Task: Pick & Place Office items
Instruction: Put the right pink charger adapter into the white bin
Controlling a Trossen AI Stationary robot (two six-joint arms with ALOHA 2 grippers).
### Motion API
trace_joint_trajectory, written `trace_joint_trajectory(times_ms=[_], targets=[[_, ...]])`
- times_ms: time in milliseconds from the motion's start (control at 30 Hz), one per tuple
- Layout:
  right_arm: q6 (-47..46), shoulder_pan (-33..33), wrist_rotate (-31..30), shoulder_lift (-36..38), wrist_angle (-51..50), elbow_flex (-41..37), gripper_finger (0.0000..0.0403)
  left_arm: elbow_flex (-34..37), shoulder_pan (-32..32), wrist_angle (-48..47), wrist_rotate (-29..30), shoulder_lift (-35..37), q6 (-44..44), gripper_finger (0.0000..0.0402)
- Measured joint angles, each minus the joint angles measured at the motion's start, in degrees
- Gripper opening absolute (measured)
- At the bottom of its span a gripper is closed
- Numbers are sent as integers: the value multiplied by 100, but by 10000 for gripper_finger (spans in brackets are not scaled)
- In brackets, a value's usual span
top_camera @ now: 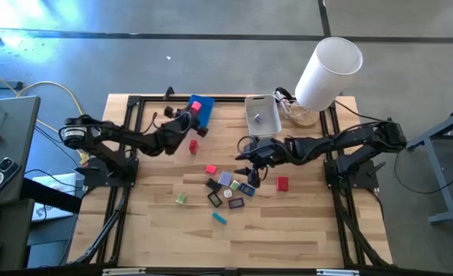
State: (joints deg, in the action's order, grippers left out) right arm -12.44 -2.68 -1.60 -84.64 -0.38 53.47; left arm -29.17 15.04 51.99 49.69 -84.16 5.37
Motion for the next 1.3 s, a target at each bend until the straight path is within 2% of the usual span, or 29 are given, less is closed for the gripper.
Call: trace_joint_trajectory(times_ms=[100,200,333,400,533,867,1167,1300], targets=[[26,9,-1,0,-17,0,231,-13,246,-352,-462,0,-538,145],[67,20,-1,0,-29,0,231,-173,495,-1092,-884,-2,-949,145],[75,20,-1,0,-25,0,231,-640,752,-2335,-1053,-2,-1313,145],[89,20,-1,0,-29,0,231,-837,864,-2640,-1141,-2,-1422,145],[89,20,-1,0,-27,0,231,-990,865,-2576,-1343,-2,-1278,145],[82,15,-7,9,-247,0,231,-1099,299,-2092,-1419,11,-603,145],[73,18,-1000,140,-238,11,231,-1283,36,-1818,-2190,22,-393,145],[-163,15,-600,129,-246,11,231,-1283,-392,-1753,-2072,356,148,145]])
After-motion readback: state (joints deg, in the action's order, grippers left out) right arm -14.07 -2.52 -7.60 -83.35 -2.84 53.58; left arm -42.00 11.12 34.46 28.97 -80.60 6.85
